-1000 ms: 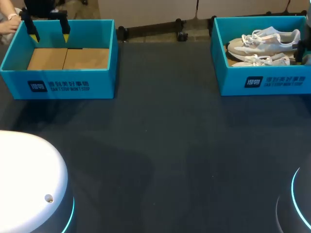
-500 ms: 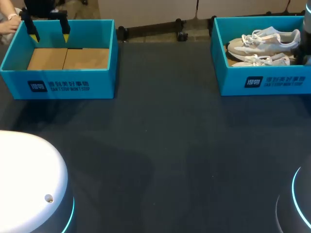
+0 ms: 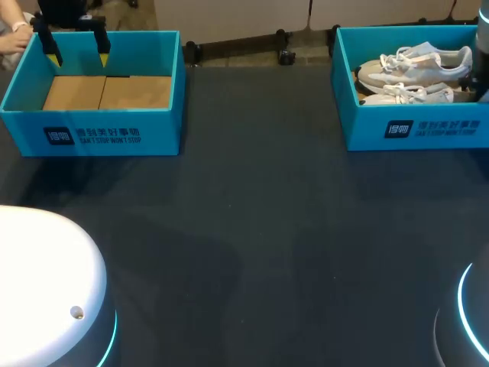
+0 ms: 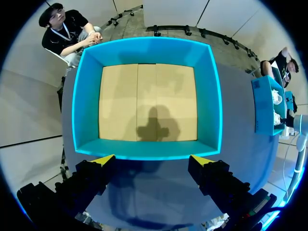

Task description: Take the shoe out of the shoebox, open the shoe tongue, remove and reinsert the insole, then place the shoe into the shoebox

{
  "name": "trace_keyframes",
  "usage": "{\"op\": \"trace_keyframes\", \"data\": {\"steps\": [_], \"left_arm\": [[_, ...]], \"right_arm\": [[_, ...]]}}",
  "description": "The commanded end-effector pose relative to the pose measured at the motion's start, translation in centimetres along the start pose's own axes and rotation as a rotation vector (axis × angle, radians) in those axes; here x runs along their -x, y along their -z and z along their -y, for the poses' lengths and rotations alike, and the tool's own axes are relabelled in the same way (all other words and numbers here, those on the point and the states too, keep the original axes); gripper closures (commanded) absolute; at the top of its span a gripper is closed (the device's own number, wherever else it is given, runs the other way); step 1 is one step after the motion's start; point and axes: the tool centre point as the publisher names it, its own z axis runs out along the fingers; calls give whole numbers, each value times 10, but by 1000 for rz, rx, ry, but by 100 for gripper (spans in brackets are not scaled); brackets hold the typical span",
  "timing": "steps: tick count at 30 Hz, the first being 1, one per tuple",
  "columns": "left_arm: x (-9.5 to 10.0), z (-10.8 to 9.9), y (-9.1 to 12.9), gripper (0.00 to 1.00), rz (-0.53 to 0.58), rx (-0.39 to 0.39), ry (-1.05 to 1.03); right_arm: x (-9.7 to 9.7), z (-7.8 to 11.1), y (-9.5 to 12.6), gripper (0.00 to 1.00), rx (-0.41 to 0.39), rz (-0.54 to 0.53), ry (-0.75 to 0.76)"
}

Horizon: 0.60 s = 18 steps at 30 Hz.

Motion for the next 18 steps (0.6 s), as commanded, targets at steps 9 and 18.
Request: {"op": "trace_keyframes", "data": {"steps": [9,18], "left_arm": [[0,0,0,0,1,1,0],[0,0,0,0,1,1,0]], "right_arm": [[2,-3,51,100,23,41,21],[0,-8,96,100,54,78,44]]}}
